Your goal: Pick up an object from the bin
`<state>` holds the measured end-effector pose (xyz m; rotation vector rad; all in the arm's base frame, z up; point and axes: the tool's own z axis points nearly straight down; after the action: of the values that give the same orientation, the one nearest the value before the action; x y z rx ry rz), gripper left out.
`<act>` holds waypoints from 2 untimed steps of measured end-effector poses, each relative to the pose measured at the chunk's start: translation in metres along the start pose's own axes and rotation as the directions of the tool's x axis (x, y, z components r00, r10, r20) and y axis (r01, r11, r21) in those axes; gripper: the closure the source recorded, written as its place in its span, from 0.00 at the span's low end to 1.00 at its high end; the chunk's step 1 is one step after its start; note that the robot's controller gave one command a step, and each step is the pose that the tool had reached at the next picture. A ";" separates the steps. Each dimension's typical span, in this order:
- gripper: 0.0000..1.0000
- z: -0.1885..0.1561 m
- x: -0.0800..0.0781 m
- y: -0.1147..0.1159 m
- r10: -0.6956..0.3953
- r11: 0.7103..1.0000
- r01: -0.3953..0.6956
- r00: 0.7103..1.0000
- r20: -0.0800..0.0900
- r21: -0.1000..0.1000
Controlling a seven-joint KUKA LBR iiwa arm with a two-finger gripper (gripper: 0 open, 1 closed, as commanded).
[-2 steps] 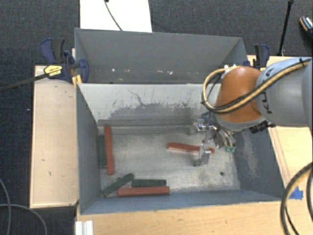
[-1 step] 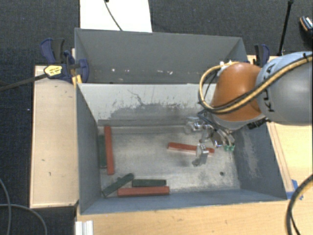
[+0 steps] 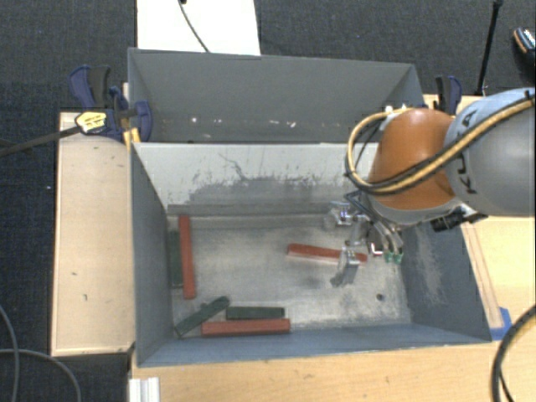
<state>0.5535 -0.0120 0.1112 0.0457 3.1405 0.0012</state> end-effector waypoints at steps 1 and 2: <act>0.00 0.043 0.000 -0.001 0.067 0.998 -0.067 0.998 -0.003 0.000; 0.00 0.042 0.000 -0.001 0.068 0.998 -0.068 0.998 -0.002 0.000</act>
Offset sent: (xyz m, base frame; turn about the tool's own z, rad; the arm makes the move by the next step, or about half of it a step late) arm 0.0005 -0.0008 -0.0412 0.0668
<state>0.5539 -0.0127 0.0688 0.1519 3.1397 0.0019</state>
